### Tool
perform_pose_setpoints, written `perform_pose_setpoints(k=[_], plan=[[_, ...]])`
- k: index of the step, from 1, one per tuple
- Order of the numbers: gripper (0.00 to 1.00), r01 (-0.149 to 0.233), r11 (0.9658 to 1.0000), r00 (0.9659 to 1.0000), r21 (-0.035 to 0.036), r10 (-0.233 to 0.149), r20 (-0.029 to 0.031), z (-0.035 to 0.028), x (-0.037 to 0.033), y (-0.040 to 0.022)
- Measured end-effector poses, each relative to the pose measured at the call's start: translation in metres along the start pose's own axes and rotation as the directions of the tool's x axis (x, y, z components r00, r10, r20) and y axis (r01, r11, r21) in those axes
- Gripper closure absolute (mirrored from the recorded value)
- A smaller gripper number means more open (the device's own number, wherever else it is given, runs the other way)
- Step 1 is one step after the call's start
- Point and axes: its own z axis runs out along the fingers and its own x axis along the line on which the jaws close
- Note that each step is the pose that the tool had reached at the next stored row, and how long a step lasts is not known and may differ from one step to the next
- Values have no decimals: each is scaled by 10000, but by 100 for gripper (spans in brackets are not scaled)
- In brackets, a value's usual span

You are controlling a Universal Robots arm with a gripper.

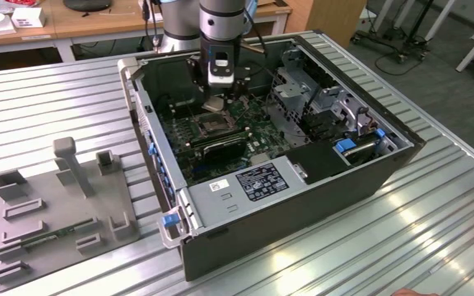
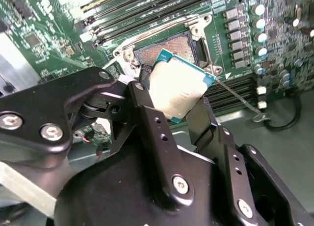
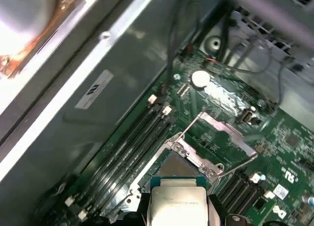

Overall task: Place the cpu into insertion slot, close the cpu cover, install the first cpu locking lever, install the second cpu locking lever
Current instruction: 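Place the cpu into insertion slot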

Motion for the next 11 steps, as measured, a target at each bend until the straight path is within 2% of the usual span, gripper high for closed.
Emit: perform_pose_setpoints(k=[2,5,8,11], plan=[[46,-366,9993,9993,-6,366,28,4,0,0],[46,-893,9960,9960,-17,893,67,7,0,-1],[46,-1173,9931,9931,-24,1173,87,8,1,-2],[46,-1585,9874,9873,-34,1585,118,11,1,-2]])
